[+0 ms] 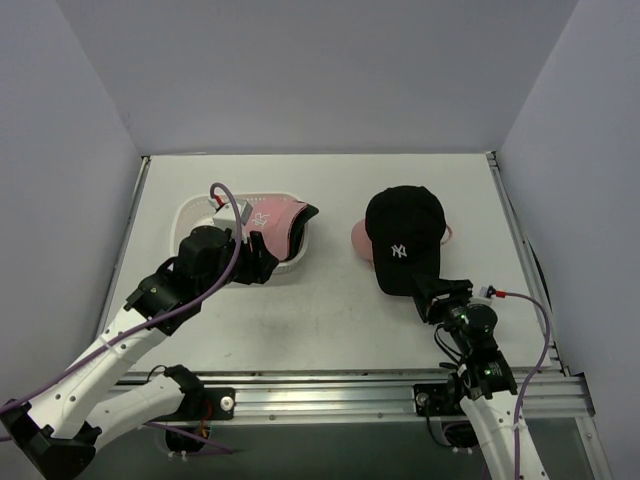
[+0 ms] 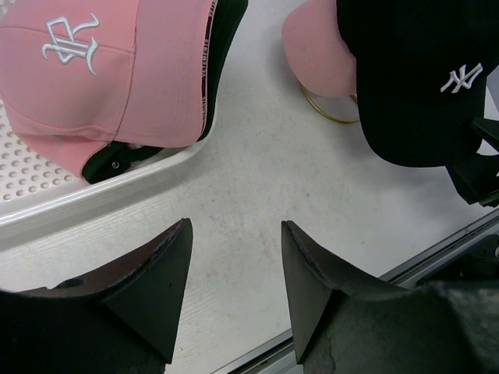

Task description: Stack the hats

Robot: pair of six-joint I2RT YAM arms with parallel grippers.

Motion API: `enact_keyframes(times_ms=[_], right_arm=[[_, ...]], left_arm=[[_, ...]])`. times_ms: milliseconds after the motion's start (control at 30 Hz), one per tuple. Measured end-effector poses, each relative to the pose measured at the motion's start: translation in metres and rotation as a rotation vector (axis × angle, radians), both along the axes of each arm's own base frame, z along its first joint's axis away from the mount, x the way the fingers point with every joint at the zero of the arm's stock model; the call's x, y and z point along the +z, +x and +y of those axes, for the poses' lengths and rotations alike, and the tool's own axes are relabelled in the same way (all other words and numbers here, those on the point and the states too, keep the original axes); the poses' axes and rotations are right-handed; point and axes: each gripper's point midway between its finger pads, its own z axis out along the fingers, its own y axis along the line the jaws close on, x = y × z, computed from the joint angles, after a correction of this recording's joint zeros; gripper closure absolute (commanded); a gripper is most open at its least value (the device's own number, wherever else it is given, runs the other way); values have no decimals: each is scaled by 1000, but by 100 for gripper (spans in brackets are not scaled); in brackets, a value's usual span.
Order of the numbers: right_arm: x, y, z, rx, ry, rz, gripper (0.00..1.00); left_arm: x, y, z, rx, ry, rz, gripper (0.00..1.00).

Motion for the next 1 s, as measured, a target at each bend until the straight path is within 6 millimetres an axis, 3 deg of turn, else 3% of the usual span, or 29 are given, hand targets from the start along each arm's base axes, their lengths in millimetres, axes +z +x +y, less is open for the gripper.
enact_keyframes(times_ms=[167, 300, 633, 867, 1000], right_arm=[[-7, -6, -2, 7, -55, 37, 21], [10, -14, -7, -7, -91, 15, 19], [50, -39, -30, -64, -281, 3, 24], [87, -55, -49, -106, -438, -31, 39], [100, -57, -50, -82, -518, -61, 44]], left_arm=[[0, 0, 0, -1, 1, 1, 42], [0, -1, -1, -6, 1, 0, 42], [-1, -2, -3, -11, 3, 3, 42], [-6, 0, -4, -11, 14, 18, 42], [-7, 0, -4, -10, 15, 19, 41]])
